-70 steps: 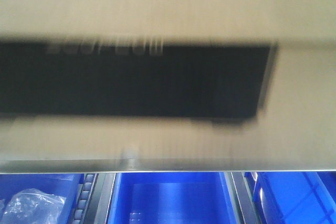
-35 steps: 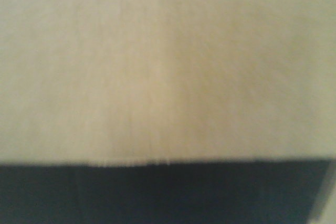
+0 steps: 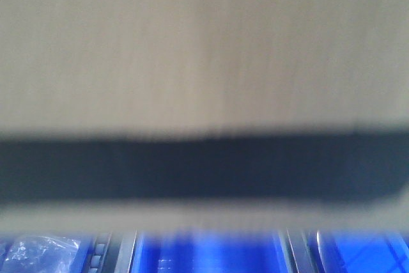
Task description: Grab box from left shelf to table start
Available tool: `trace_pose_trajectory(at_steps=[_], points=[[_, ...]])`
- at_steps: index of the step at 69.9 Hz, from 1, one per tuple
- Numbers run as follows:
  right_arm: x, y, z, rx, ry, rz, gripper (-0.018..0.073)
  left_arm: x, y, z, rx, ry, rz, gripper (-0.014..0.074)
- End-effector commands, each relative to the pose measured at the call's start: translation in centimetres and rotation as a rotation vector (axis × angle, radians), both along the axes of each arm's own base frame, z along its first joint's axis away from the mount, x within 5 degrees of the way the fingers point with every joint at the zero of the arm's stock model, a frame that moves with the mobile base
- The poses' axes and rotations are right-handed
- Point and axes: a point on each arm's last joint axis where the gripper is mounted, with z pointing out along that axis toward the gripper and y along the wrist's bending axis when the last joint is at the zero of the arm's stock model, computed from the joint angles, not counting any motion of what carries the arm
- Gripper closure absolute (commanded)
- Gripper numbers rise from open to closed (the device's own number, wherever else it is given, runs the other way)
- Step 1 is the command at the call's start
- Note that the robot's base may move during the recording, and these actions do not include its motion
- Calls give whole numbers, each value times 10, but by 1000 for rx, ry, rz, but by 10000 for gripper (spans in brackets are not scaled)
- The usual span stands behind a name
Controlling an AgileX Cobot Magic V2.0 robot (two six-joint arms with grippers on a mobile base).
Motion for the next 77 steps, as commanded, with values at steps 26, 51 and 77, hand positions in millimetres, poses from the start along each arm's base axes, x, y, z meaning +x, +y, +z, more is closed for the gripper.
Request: trace_pose_trajectory(at_steps=[26, 51, 77], points=[[-6, -3, 33, 47, -294, -14, 500, -10, -4, 35, -161, -265, -26, 699], [-6, -3, 32, 43, -278, -14, 501, -8, -4, 32, -159, -255, -25, 699], [-6, -3, 31, 43, -276, -14, 503, -8, -4, 32, -159, -255, -25, 699]])
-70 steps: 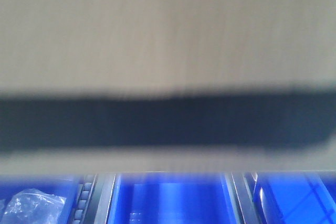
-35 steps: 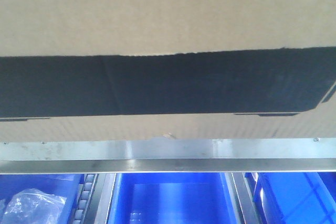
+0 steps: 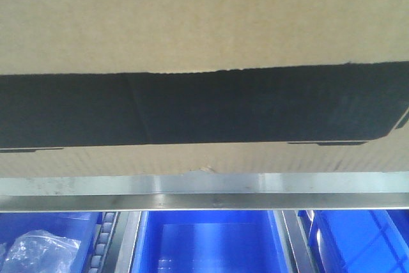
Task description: Grab box from left shelf to table start
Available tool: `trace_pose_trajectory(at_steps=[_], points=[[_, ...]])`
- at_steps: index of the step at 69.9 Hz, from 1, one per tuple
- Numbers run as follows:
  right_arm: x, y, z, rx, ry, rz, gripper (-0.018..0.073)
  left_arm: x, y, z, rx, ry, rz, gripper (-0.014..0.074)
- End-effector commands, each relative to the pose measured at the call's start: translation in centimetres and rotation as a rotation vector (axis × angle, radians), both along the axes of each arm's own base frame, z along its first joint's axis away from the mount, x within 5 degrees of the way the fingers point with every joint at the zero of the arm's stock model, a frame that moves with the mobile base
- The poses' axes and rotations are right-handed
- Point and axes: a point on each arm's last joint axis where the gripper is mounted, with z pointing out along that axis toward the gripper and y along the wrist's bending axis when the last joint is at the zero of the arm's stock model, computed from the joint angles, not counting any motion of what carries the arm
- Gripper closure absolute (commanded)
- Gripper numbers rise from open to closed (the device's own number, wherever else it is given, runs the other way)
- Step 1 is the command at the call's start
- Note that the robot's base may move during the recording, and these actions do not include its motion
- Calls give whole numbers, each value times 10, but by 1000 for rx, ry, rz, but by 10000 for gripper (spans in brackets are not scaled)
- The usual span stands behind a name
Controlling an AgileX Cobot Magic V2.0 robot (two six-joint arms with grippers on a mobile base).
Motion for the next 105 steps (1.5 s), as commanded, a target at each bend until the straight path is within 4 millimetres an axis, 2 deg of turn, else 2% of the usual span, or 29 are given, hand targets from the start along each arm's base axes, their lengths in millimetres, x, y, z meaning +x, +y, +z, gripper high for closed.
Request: trace_pose_trajectory(at_steps=[1, 54, 71, 105], points=[[-2, -2, 22, 21, -174, -9, 503, -6, -3, 27, -128, -177, -25, 699], [-2, -2, 22, 21, -174, -9, 503, -2, -4, 25, -127, -164, -24, 699], [-2, -2, 22, 21, -174, -9, 503, 12, -6, 21, -121, -123, -22, 699], [-2, -2, 22, 21, -174, -9, 503, 56, -13, 1, -100, 14, -15, 699]])
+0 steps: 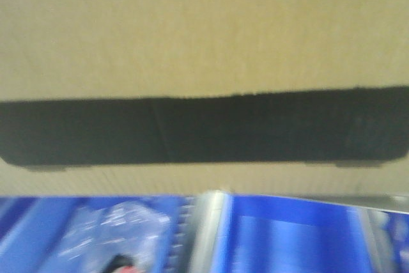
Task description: Grab box from left shelf to table start
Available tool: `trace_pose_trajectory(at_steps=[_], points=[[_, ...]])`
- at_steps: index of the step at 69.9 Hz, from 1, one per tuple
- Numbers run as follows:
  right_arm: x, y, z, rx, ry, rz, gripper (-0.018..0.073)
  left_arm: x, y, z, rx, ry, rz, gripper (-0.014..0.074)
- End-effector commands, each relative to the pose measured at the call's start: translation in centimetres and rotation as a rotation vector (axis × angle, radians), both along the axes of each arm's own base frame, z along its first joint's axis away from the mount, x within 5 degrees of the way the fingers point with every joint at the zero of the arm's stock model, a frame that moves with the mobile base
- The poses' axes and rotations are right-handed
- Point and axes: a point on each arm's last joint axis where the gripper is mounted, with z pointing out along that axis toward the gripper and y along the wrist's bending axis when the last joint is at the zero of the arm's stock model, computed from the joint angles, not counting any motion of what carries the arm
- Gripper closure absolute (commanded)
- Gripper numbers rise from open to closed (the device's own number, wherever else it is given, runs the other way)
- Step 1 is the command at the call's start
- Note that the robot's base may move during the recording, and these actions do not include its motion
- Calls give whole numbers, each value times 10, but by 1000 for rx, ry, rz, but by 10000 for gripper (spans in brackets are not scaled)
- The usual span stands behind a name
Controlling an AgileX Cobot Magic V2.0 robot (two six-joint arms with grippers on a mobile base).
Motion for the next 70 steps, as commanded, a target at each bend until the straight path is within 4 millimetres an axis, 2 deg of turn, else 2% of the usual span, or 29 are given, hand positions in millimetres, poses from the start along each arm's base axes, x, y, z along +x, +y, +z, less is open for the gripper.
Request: trace_pose_trajectory(at_steps=[1, 13, 22, 49, 70], points=[[-2, -1, 26, 39, -203, 2, 503, 6, -4, 20, -87, -124, 3, 699], [-2, -1, 26, 39, -203, 2, 503, 23, -6, 14, -95, -99, 7, 699], [-2, -1, 27, 40, -204, 2, 503, 23, -6, 15, -82, -90, 6, 699], [-2, -1, 27, 40, -203, 2, 503, -3, -2, 30, -96, -178, 4, 699], [-2, -1, 27, 40, -203, 2, 503, -6, -1, 31, -93, -190, 5, 699]])
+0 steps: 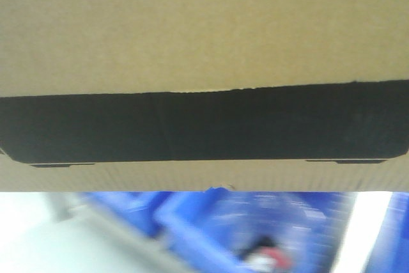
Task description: Grab box from left shelf to table start
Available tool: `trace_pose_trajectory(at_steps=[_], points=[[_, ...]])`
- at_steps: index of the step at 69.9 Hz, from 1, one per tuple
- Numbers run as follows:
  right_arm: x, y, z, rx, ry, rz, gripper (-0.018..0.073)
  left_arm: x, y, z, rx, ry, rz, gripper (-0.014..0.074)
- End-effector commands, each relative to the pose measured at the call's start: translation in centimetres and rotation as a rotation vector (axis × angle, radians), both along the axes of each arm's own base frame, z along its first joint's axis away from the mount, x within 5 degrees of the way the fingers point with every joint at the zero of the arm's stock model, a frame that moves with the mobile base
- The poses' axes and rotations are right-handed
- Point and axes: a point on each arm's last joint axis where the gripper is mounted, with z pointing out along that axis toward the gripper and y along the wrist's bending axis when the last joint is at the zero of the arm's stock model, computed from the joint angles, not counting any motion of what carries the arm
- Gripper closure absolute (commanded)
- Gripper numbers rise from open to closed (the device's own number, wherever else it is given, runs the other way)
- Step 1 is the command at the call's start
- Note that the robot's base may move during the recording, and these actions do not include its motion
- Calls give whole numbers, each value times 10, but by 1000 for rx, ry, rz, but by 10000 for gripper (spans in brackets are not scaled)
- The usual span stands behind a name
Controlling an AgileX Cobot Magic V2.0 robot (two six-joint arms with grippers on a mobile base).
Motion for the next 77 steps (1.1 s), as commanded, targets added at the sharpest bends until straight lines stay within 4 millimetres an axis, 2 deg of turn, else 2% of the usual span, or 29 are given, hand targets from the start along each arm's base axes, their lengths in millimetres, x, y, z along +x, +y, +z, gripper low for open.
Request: trace_pose_trajectory(at_steps=[1, 12, 21, 32, 47, 53, 77], points=[[-4, -1, 26, 39, -187, 6, 503, -6, -1, 28, -95, -169, 6, 699], [-4, -1, 26, 39, -187, 6, 503, -8, 0, 31, -76, -159, 3, 699], [-4, -1, 26, 39, -187, 6, 503, -19, 2, 40, -45, -158, 1, 699], [-4, -1, 26, 39, -187, 6, 503, -44, 5, 52, -50, -210, -5, 699], [-4, -1, 26, 39, -187, 6, 503, -74, 10, 57, -54, -256, -12, 699], [-4, -1, 26, 39, -187, 6, 503, -79, 10, 58, -56, -267, -12, 699], [-4, -1, 26, 39, -187, 6, 503, -79, 10, 58, -59, -266, -14, 699]])
